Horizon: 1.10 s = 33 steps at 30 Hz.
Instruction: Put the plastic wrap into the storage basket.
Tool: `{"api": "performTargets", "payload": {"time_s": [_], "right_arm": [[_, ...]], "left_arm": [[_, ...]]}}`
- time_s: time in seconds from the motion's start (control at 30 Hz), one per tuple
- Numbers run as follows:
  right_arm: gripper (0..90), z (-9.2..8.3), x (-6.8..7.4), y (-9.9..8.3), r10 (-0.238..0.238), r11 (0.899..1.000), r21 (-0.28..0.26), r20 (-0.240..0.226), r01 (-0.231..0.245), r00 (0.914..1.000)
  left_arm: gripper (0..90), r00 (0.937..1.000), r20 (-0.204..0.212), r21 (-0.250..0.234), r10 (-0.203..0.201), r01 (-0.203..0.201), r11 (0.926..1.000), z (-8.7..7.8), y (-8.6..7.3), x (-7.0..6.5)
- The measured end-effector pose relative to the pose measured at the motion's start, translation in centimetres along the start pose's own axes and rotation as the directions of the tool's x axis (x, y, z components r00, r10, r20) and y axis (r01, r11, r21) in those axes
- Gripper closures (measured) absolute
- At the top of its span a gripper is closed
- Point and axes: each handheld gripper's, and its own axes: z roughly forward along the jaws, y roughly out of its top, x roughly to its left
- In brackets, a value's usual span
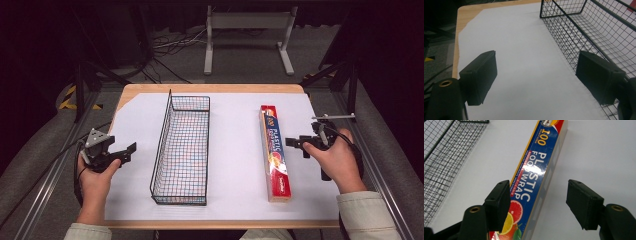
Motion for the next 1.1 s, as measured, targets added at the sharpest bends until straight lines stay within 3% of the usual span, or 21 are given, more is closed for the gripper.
{"api": "performTargets", "payload": {"time_s": [0.23,0.6,0.8,1.1], "right_arm": [[34.2,1.0,1.6,1.6,0.017,0.999,0.041,0.013,-0.018,0.9998],[28.1,3.3,3.8,3.4,0.003,0.995,0.096,0.023,-0.005,0.9997],[24.2,4.6,4.5,3.7,-0.014,0.993,0.116,0.098,0.003,0.995],[23.0,7.0,4.3,3.7,0.027,0.978,0.199,0.185,-0.064,0.9823]], "left_arm": [[17.6,0.9999,-0.014,0.018,0.003,-0.002,0.9998,-0.8,-0.7,0.3],[17.3,0.9996,-0.016,0.025,-0.023,0.024,0.9994,-1.1,-1.2,1.0],[16.4,0.9997,-0.022,0.029,-0.013,0.014,0.9995,-0.9,-1.2,1.0],[16.3,0.9994,-0.031,0.033,-0.013,0.014,0.9993,-0.7,-1.3,1.1]]}}
